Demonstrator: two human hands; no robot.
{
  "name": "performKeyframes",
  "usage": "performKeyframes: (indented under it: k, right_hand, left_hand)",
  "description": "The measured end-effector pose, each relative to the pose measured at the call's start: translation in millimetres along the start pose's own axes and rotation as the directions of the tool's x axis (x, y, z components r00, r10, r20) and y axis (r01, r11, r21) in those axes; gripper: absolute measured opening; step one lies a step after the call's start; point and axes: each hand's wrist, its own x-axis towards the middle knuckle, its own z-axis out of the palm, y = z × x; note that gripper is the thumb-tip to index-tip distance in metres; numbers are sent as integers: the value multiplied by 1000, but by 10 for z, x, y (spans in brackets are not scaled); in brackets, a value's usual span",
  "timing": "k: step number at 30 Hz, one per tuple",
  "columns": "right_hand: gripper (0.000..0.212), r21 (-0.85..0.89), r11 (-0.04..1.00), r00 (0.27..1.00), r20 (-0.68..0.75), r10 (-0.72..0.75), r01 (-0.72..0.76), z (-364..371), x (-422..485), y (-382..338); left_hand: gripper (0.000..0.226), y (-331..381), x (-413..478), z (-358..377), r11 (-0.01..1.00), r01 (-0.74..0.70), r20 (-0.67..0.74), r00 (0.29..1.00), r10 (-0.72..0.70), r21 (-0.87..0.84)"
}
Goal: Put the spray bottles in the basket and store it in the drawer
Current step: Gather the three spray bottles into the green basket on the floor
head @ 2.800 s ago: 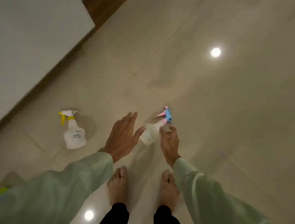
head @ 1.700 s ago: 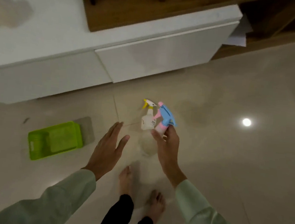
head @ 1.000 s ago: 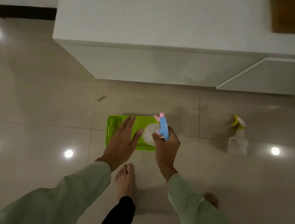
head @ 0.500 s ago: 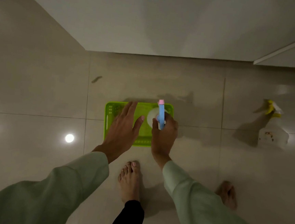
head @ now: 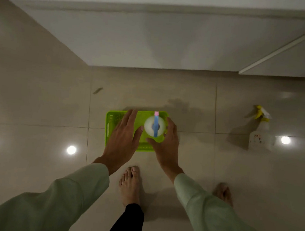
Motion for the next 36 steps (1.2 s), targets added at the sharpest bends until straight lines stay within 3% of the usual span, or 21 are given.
performKeyframes:
  k: [8,14,19,27,30,33,36]
  right_hand:
    - [61,-42,999,977,-210,-40,32,-1491,-235,-145]
    - [50,18,989,925,-350,147,-150,-2928,-166,286]
    - [51,2,961,901,-345,262,-278,-3780,196,857]
    - [57,28,917,879,-277,389,-398,-3893,1138,1942]
    - [58,135,861,836,-205,509,-491,-3784,1497,2248]
    - [43,230,810,810,-119,574,-539,-3714,1749,2480]
    - [13,363,752,793,-54,606,-550,-3688,1797,2478]
  left_hand:
    - [57,1187,-230,244,990,-139,19,990,139,19]
    - [59,2293,-92,800,978,-203,114,974,197,43]
    - [60,2990,269,1535,961,-271,252,936,247,64]
    - [60,3153,1130,2723,946,-306,303,916,262,106]
    - [59,2970,1410,2996,946,-305,286,921,263,113]
    - [59,2732,1577,3164,942,-313,278,922,271,120]
    - [59,2529,1530,3166,948,-295,286,924,252,119]
